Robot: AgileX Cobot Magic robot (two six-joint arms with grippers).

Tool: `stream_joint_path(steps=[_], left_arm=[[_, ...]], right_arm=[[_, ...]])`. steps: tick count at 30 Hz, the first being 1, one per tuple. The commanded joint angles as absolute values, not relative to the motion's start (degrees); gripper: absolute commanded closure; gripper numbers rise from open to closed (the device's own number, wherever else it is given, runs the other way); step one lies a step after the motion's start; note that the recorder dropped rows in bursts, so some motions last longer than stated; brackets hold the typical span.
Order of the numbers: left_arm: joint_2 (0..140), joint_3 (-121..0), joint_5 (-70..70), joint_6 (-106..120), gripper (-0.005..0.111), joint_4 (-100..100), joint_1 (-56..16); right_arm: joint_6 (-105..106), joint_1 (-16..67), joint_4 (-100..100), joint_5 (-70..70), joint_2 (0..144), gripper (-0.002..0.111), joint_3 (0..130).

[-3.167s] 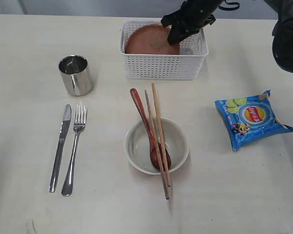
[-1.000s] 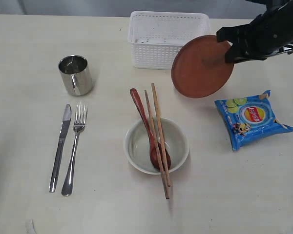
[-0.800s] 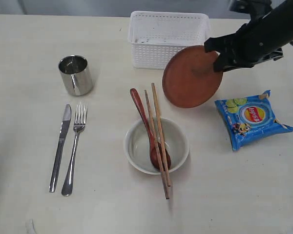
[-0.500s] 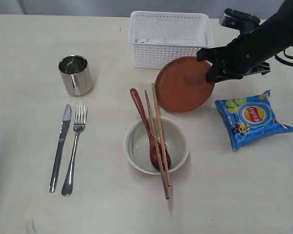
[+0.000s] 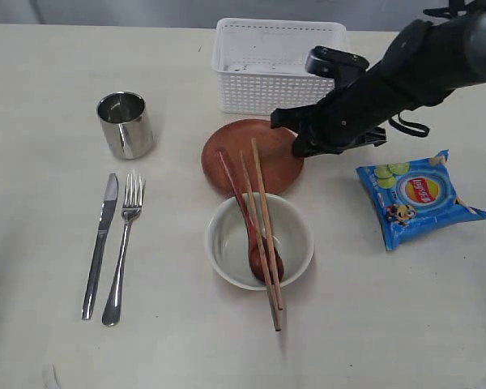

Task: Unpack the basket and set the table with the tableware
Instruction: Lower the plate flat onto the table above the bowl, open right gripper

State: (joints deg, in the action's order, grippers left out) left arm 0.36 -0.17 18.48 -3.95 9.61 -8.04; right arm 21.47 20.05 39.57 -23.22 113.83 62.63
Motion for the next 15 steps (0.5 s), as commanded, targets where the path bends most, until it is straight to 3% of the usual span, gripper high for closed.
stream_joint_path(steps=[1,8,15], left_arm=[[0.0,0.0,18.5,-3.8,0.107,9.5,-7.9],[0.0,0.0,18.5,-3.8,0.107,9.5,-7.9],[0.0,0.0,18.5,-3.8,0.107,9.5,-7.9]], right_arm=[[22.8,20.9,39.3,-19.3,114.2,0.109,62.5],[23.4,20.9,39.3,-18.8,114.2,0.107,62.5],[24.8,20.9,38.4,-22.8,113.2,0.065,62.5]])
